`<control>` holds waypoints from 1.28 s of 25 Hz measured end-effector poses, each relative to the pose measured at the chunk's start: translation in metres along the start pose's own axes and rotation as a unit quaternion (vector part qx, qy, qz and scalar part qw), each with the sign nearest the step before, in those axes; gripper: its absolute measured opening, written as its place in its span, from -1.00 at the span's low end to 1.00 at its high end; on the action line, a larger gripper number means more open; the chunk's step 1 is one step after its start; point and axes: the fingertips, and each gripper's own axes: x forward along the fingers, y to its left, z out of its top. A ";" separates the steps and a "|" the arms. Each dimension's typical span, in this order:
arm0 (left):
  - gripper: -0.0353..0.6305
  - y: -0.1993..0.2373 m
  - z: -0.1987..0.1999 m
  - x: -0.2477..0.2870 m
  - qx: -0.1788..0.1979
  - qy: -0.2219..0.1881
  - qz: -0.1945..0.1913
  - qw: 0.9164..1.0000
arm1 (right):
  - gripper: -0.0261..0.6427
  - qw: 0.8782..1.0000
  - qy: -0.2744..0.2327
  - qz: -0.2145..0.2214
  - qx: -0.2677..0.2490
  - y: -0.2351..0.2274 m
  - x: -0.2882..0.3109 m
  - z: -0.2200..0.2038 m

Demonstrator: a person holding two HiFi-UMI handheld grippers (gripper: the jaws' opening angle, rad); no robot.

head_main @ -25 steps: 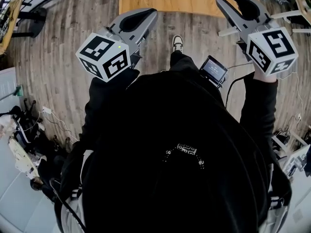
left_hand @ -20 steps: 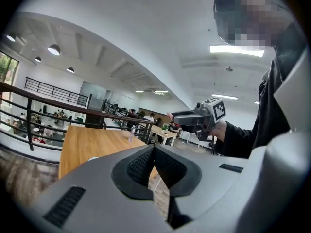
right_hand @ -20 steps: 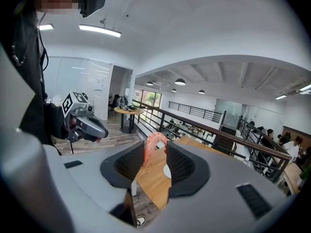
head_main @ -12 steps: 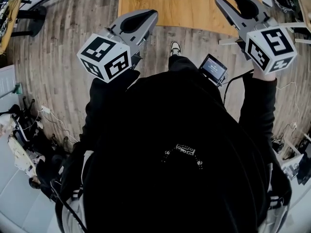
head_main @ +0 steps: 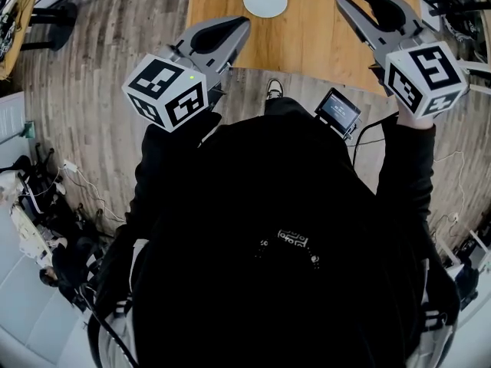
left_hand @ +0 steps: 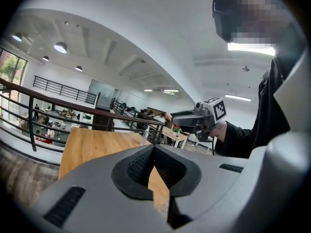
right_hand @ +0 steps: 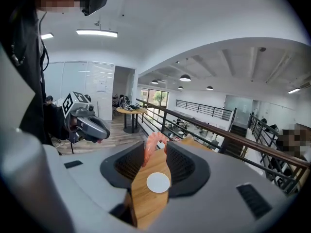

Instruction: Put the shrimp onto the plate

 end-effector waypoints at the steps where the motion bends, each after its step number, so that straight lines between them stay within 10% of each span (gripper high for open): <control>1: -0.88 0.004 0.001 0.004 0.000 0.001 0.002 1.000 | -0.46 1.000 0.000 0.003 0.000 -0.004 0.005 0.000; 32: -0.88 0.041 0.030 0.062 0.032 0.043 0.016 0.998 | -0.46 0.997 -0.031 0.070 0.026 -0.024 0.037 -0.024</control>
